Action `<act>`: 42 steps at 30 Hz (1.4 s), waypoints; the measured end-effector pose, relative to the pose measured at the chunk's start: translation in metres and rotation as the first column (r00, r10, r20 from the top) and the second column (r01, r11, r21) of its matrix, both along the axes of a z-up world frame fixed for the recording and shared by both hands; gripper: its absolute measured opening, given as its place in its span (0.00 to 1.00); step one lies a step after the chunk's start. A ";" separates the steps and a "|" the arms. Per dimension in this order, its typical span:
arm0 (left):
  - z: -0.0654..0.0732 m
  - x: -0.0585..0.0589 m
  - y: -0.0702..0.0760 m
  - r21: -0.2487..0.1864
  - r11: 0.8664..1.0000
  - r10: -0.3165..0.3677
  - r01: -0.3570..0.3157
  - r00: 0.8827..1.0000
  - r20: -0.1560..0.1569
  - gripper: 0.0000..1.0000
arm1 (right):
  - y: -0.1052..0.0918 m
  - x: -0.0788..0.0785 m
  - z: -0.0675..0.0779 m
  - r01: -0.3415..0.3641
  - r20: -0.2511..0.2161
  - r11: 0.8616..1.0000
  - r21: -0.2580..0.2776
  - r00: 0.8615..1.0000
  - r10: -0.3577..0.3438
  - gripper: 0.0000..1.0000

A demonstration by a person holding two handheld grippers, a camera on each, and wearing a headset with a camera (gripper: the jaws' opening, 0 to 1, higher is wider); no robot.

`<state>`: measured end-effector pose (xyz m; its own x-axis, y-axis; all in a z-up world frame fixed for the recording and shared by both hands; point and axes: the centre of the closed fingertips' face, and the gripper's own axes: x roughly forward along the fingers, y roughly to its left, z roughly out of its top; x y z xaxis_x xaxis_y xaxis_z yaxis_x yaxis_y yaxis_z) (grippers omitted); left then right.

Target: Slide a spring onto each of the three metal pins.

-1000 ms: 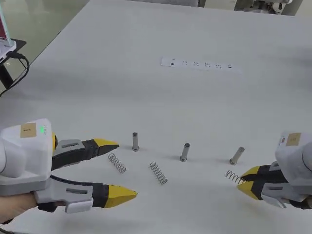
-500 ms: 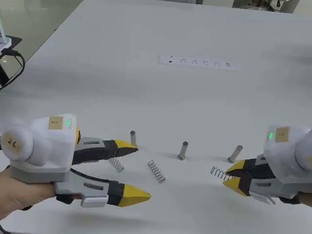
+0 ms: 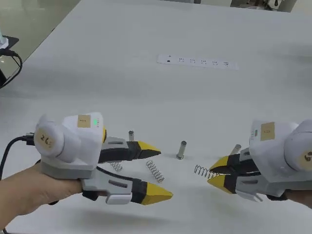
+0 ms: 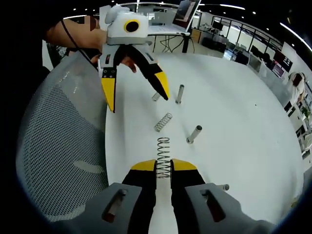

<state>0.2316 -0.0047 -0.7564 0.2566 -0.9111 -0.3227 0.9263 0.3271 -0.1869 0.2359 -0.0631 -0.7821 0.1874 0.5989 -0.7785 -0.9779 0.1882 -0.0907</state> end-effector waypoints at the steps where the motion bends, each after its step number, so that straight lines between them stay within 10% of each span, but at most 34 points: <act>1: 0.000 0.000 -0.003 -0.005 1.000 -0.009 0.009 1.000 0.010 0.47 | 0.001 -0.001 0.000 -0.005 -0.002 1.000 0.001 1.000 0.005 0.08; 42: 0.003 0.001 -0.041 -0.042 0.992 -0.115 0.118 0.991 0.067 0.05 | 0.026 -0.013 0.017 -0.203 0.082 0.979 0.006 0.976 0.201 0.08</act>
<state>0.2321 -0.0453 -0.7537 0.1664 -0.9493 -0.2667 0.9682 0.2085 -0.1381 0.2233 -0.0371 -0.7653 0.1233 0.6421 -0.7566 -0.9855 -0.0106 -0.1695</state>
